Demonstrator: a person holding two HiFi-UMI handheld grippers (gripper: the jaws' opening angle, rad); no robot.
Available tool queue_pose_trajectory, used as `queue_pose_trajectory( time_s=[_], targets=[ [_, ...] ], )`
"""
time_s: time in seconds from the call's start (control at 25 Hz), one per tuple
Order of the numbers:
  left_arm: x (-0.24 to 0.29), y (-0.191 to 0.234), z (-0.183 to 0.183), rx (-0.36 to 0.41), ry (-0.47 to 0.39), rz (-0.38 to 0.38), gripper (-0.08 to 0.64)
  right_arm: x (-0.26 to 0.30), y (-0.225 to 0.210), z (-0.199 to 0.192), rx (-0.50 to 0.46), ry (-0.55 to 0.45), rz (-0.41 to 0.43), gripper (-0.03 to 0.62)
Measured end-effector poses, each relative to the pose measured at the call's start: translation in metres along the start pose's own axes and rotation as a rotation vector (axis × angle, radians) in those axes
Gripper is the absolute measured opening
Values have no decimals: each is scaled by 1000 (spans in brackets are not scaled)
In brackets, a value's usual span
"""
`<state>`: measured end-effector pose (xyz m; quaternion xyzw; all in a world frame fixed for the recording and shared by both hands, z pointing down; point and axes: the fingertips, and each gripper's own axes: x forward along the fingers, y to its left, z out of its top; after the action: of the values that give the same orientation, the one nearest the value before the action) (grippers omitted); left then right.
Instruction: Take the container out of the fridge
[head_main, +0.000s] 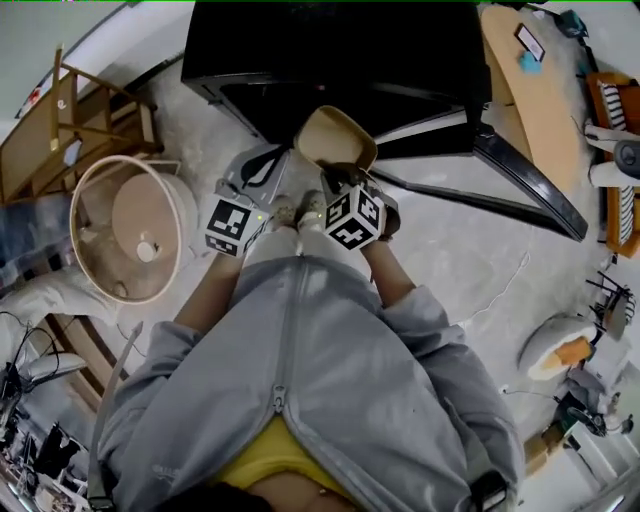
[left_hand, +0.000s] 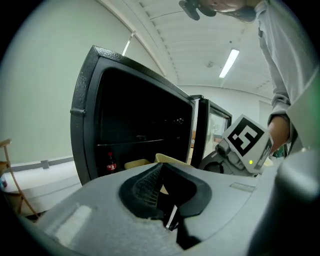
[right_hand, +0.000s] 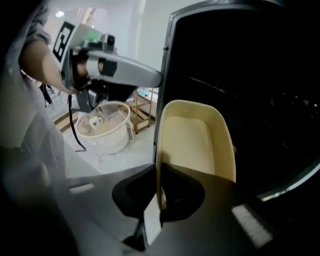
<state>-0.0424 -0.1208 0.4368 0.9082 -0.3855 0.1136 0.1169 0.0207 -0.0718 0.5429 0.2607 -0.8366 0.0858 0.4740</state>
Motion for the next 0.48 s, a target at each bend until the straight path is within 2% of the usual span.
queue_pose_trajectory(
  time_s=[0.12,0.28,0.48],
  targets=[
    [-14,-1,15,-22,-7,26,5,-31,0,21,90,-89,2,2],
    [-30,-7,51,-16,-67,46,5,-82,1,53,184,-249,16,2],
    [-43,-13,84,7,-155,49,5,-123,3,91,232,-495,23,2]
  ],
)
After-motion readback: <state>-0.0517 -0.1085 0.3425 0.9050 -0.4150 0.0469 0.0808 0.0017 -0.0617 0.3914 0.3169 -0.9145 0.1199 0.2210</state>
